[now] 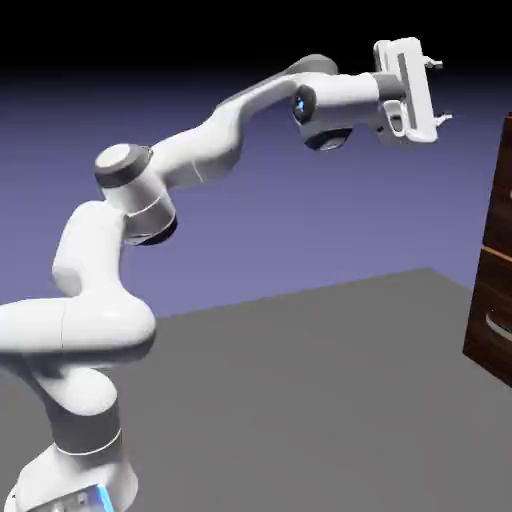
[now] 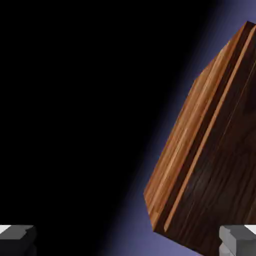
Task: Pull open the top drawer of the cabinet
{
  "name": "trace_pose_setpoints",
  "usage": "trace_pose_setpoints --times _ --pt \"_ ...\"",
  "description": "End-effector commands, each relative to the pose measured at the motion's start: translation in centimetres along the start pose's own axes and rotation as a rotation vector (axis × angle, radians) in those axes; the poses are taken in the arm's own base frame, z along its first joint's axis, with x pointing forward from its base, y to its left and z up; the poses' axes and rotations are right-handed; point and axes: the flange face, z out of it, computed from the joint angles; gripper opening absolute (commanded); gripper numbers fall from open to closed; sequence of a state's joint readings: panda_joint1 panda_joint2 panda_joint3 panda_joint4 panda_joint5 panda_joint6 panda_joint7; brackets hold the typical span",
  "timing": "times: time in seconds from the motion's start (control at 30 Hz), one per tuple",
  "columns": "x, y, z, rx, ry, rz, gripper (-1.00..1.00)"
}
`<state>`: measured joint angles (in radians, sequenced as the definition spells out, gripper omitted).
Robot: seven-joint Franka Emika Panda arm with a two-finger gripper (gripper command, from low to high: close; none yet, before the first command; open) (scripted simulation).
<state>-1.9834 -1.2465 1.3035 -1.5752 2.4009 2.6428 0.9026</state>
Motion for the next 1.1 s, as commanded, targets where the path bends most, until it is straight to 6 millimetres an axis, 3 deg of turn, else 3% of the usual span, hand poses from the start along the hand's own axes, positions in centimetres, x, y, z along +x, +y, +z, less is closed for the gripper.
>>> trace_pose_setpoints --times 0.0,0.17,0.3,0.7,0.73,1.07 --pt "1.3 1.1 1.2 -0.008 -0.005 0.030 0.00" --pt "8.8 6.7 6.6 -0.045 -0.018 0.202 0.00" --pt "15.7 11.0 9.6 -0.058 -0.020 0.355 0.00" --pt "15.5 11.2 14.6 -0.058 -0.020 0.355 0.00" --pt "15.5 11.2 14.6 -0.058 -0.020 0.355 -1.00" --pt "15.6 11.0 10.7 -0.058 -0.020 0.355 -1.00"
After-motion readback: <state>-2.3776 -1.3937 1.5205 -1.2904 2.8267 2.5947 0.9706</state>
